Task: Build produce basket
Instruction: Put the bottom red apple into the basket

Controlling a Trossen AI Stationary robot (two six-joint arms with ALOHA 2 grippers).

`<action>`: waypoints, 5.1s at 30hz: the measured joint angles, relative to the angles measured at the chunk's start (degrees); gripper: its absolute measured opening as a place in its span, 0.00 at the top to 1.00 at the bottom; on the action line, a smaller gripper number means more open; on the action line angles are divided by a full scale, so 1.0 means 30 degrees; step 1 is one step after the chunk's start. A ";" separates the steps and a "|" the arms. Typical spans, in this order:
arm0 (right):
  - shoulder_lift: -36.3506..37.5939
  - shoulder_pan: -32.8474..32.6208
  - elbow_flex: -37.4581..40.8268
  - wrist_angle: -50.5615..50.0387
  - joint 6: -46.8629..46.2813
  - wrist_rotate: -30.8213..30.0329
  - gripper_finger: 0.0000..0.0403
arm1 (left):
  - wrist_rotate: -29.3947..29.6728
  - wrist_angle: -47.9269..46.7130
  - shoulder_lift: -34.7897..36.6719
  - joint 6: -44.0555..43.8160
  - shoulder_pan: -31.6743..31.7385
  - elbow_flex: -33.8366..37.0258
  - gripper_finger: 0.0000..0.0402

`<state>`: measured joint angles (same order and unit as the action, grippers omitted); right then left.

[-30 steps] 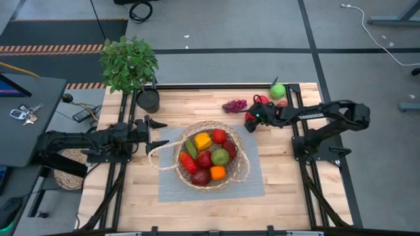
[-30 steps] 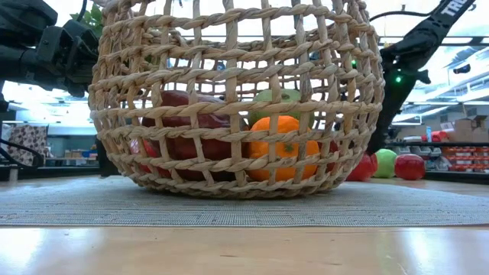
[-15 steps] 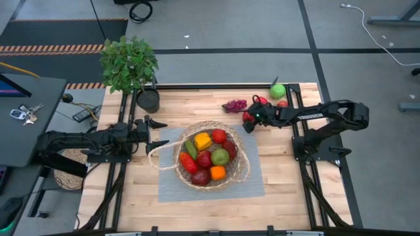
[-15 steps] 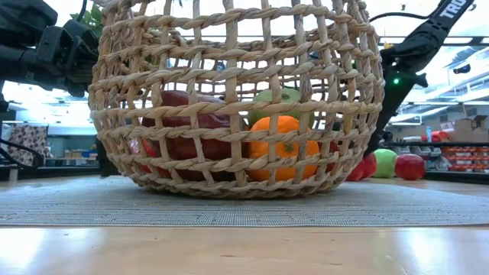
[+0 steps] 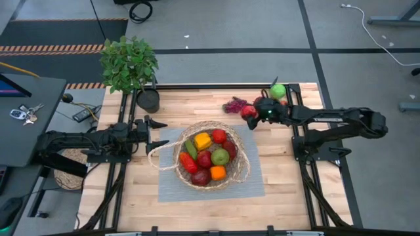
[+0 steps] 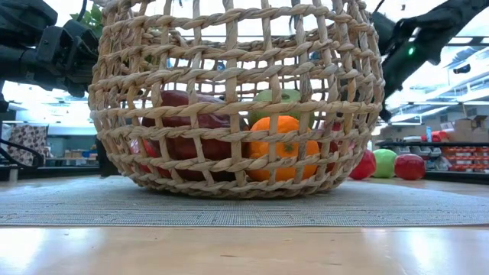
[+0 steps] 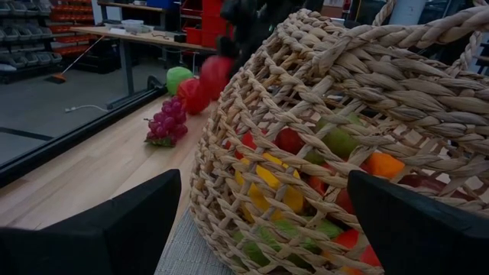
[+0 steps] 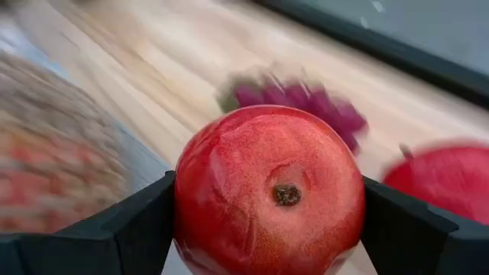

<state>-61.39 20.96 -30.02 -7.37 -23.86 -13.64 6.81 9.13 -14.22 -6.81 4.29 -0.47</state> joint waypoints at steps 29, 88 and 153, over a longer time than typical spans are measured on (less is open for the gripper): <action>0.8191 -1.2176 -0.0889 1.5090 0.2493 0.0394 0.13 | -0.0006 0.0000 -0.0006 0.0009 -0.0007 0.0000 0.05; -0.5449 -1.9571 -1.0922 1.7236 1.3865 -1.1465 0.12 | -0.0006 0.0000 -0.0006 0.0000 -0.0002 0.0001 0.05; -1.3343 -1.1481 -2.1576 -1.0900 0.6138 0.0779 0.03 | -0.0004 0.0000 0.0000 0.0002 -0.0007 0.0000 0.05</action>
<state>-101.42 -13.49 -94.75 -40.07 -5.44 -11.30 6.80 9.13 -14.22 -6.81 4.27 -0.47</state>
